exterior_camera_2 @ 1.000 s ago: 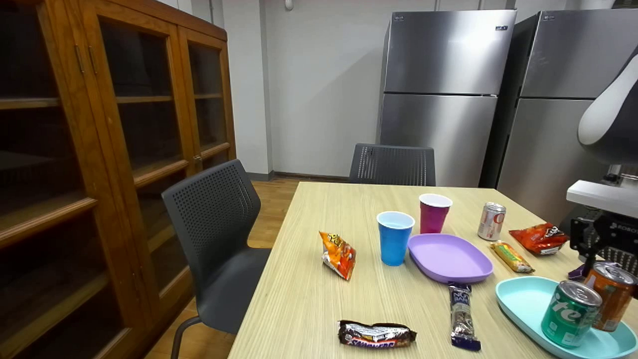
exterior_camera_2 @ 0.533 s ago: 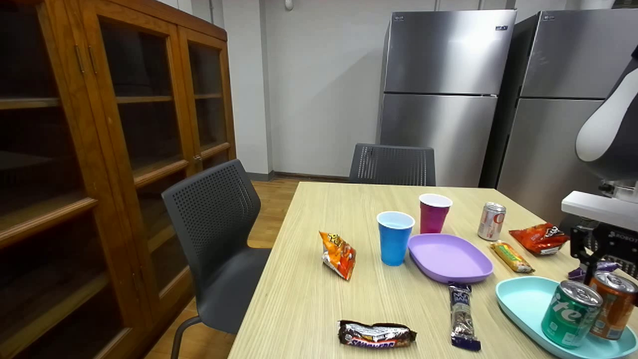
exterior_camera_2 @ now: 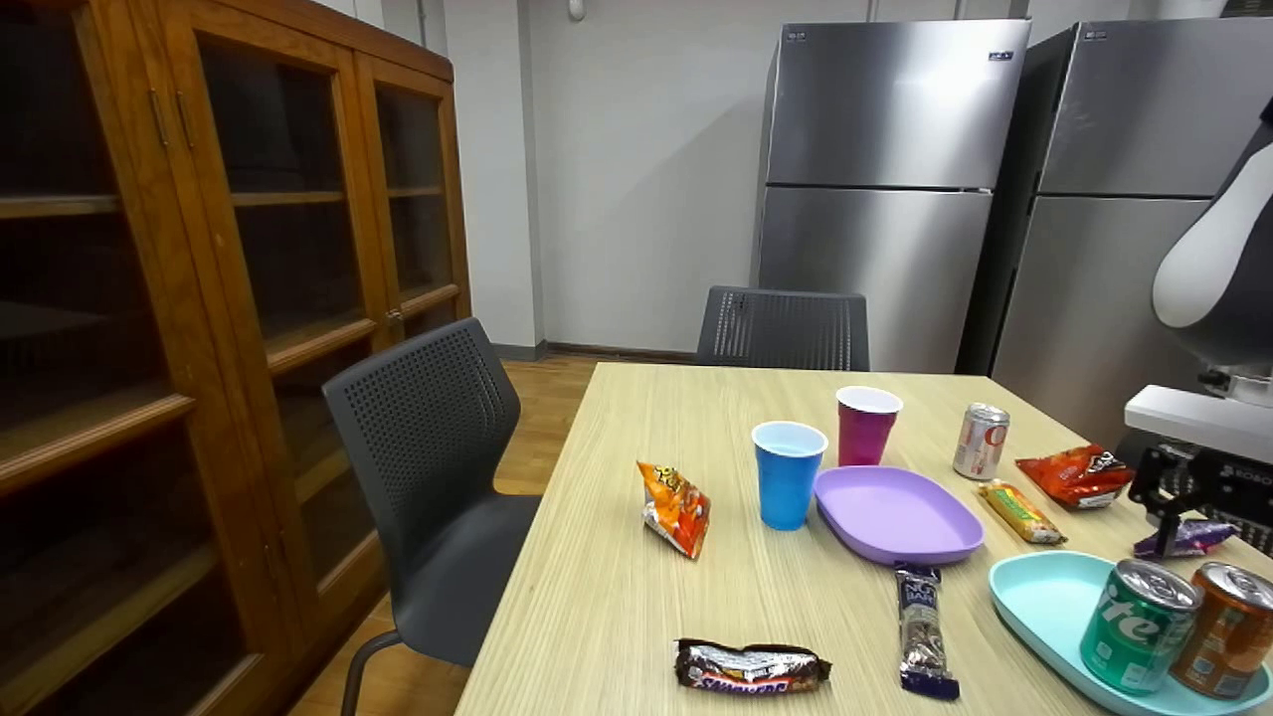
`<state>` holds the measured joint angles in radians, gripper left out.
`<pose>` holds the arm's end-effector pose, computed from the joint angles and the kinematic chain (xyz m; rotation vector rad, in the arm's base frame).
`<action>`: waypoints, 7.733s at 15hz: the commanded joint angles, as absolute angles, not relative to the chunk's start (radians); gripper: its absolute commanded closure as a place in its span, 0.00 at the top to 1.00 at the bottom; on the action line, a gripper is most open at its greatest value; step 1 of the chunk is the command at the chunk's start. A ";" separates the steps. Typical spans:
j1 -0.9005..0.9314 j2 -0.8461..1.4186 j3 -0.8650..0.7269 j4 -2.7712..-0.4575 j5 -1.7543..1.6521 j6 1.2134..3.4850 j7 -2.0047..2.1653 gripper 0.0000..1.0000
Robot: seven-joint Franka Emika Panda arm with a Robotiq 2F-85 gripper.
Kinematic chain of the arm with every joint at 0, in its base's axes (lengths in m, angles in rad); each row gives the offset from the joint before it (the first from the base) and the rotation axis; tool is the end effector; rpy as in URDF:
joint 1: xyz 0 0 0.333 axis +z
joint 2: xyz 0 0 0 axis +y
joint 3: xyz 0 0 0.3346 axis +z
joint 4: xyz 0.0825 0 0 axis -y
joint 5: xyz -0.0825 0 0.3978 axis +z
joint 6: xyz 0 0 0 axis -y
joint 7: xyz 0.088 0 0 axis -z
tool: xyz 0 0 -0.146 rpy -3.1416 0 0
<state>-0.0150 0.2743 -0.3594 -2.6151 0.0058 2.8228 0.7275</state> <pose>0.3958 -0.1714 0.1247 2.5937 -1.5857 -0.0482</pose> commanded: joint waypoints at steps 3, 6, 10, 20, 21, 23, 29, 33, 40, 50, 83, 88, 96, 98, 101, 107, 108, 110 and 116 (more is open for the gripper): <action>0.069 0.175 -0.503 -2.627 -0.215 2.745 0.803 1.00; 0.046 0.120 -0.514 -2.620 -0.333 2.706 0.801 1.00; -0.024 0.054 -0.438 -2.625 -0.337 2.668 0.732 1.00; -0.070 0.083 -0.386 -2.612 -0.328 2.692 0.750 1.00; -0.070 0.083 -0.386 -2.612 -0.328 2.692 0.750 1.00; -0.078 0.093 -0.367 -2.606 -0.329 2.717 0.738 1.00; -0.068 0.195 -0.319 -2.519 -0.336 2.745 0.723 1.00; -0.044 0.301 -0.318 -2.420 -0.346 2.746 0.683 1.00; -0.060 0.460 -0.268 -2.280 -0.236 2.795 0.410 1.00; -0.177 0.635 -0.104 -2.096 -0.021 2.804 0.069 1.00; -0.215 0.755 -0.075 -1.968 -0.008 2.809 -0.046 1.00; -0.212 0.795 -0.077 -1.919 -0.009 2.797 -0.041 1.00; -0.219 0.835 -0.074 -1.874 -0.007 2.791 -0.043 0.75; -0.218 0.839 -0.076 -1.869 -0.009 2.793 -0.042 0.66; -0.218 0.844 -0.077 -1.866 -0.010 2.794 -0.043 0.42; -0.228 0.795 -0.067 -1.907 -0.016 2.790 -0.072 0.17; -0.237 0.784 -0.060 -1.915 -0.013 2.786 -0.083 0.17; -0.242 0.760 -0.057 -1.934 -0.013 2.787 -0.093 0.17; -0.248 0.699 -0.040 -2.002 -0.010 2.804 -0.116 0.17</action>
